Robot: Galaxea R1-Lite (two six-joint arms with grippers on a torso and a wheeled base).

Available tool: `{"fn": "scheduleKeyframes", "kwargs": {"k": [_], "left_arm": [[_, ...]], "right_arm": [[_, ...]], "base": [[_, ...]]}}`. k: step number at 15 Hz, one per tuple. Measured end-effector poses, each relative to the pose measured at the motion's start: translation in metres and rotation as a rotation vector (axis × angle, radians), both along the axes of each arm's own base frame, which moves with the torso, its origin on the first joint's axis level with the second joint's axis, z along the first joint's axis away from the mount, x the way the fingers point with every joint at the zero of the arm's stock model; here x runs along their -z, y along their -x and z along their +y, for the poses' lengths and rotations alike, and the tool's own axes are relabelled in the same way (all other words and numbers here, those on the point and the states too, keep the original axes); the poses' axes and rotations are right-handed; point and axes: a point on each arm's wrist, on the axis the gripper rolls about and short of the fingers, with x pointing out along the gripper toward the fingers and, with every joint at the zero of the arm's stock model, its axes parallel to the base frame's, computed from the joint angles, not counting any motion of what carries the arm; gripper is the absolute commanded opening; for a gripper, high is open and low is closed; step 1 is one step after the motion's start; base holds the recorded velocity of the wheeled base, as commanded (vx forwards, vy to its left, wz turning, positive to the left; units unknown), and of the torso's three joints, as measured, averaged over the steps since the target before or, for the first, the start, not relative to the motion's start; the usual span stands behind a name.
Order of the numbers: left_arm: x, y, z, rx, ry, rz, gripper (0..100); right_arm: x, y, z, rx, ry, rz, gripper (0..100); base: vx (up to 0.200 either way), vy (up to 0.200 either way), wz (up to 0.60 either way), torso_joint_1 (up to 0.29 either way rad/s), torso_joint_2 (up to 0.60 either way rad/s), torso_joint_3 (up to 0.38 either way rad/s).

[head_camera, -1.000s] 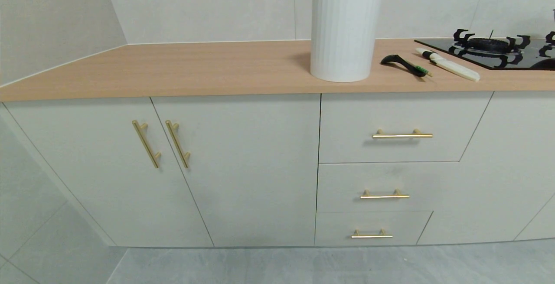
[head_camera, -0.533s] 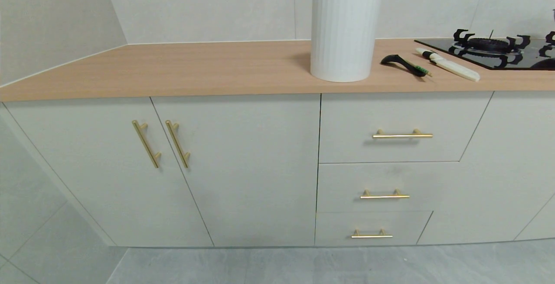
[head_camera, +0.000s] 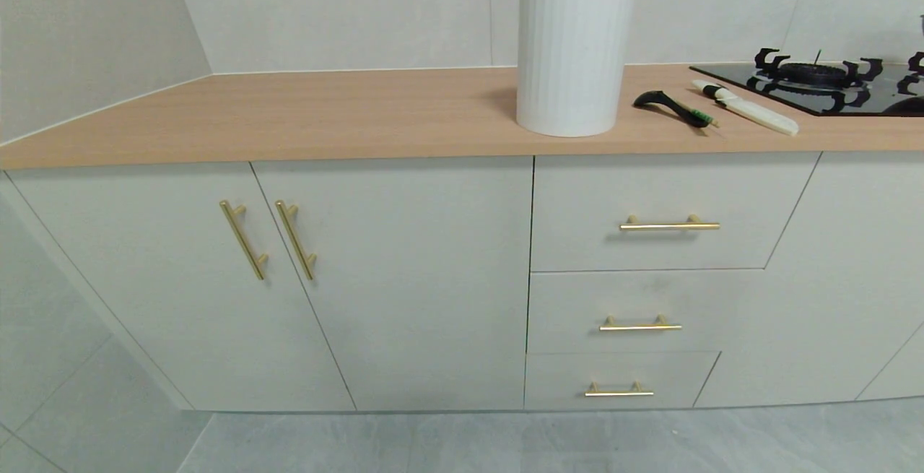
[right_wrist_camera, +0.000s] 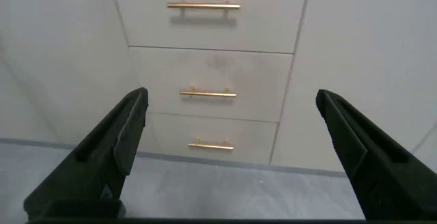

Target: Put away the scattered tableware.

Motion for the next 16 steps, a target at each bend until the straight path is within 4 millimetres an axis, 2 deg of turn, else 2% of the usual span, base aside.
{"fn": "scheduleKeyframes", "kwargs": {"k": [4,8,11,16], "left_arm": [[0.000,0.000,0.000,0.000,0.000,0.000,100],[0.000,0.000,0.000,0.000,0.000,0.000,100],[0.000,0.000,0.000,0.000,0.000,0.000,100],[0.000,0.000,0.000,0.000,0.000,0.000,100]], "right_arm": [[-0.023,-0.045,0.006,-0.090,0.017,0.194,100],[-0.030,-0.110,0.020,-0.136,0.038,0.333,100],[-0.022,-0.159,0.032,-0.162,0.049,0.388,100],[0.005,-0.246,0.051,-0.158,0.062,0.483,100]], "base": [[0.000,0.000,0.00,0.000,0.00,0.000],[0.000,0.000,0.00,0.000,0.00,0.000],[0.000,0.000,0.00,0.000,0.00,0.000],[0.000,0.000,0.00,0.000,0.00,0.000]]}}
